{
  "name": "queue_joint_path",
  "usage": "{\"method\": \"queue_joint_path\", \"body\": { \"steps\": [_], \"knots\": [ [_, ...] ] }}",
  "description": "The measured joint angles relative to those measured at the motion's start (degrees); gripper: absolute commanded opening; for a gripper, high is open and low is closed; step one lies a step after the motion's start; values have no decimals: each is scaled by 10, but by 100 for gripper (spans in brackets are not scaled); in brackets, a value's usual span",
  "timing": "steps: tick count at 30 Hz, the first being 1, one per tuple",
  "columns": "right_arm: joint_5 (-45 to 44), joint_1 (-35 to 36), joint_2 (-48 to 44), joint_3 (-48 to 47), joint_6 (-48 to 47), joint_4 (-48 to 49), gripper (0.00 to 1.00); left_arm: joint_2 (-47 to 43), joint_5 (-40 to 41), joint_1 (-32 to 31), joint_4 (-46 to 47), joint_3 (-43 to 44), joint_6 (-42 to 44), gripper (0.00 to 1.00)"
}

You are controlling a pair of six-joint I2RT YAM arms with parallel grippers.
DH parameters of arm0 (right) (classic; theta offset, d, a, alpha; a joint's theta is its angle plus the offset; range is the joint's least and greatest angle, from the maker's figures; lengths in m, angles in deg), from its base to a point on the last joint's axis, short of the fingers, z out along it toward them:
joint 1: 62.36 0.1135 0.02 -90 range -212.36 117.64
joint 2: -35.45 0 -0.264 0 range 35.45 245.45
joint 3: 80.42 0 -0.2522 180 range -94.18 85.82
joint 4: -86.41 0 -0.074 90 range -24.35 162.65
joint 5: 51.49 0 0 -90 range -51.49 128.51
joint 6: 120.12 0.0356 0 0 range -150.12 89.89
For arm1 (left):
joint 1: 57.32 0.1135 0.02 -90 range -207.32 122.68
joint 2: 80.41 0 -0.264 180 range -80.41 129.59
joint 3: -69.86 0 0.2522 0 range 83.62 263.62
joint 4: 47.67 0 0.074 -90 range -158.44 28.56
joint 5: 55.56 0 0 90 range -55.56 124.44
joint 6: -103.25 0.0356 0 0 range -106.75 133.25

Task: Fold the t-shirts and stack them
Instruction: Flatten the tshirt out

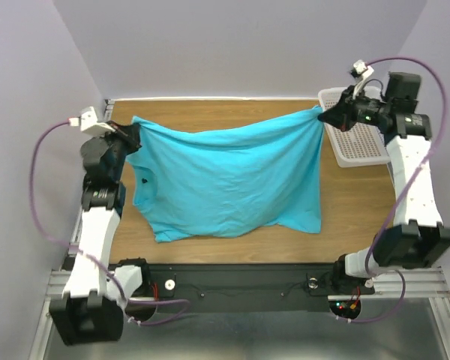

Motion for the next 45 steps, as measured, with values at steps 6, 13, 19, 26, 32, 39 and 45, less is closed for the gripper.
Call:
{"method": "queue_joint_path", "body": {
  "steps": [6,13,19,26,32,39,45],
  "knots": [
    [-67,26,141,60,13,72,1,202,-2,-2,29,-39,-42,0],
    [-154,49,308,53,50,160,1,443,9,-7,86,57,-57,0],
    [-224,62,429,-56,84,198,16,571,13,-10,86,161,-56,6],
    [-288,75,468,-112,104,219,69,659,18,-10,44,298,-33,70],
    [-291,75,337,16,49,226,84,610,48,-10,-29,309,16,82],
    [-188,75,84,192,-167,125,83,362,41,-2,-79,157,11,80],
    [-168,75,-24,382,-354,2,82,196,12,5,-174,-18,-57,78]
  ]
}}
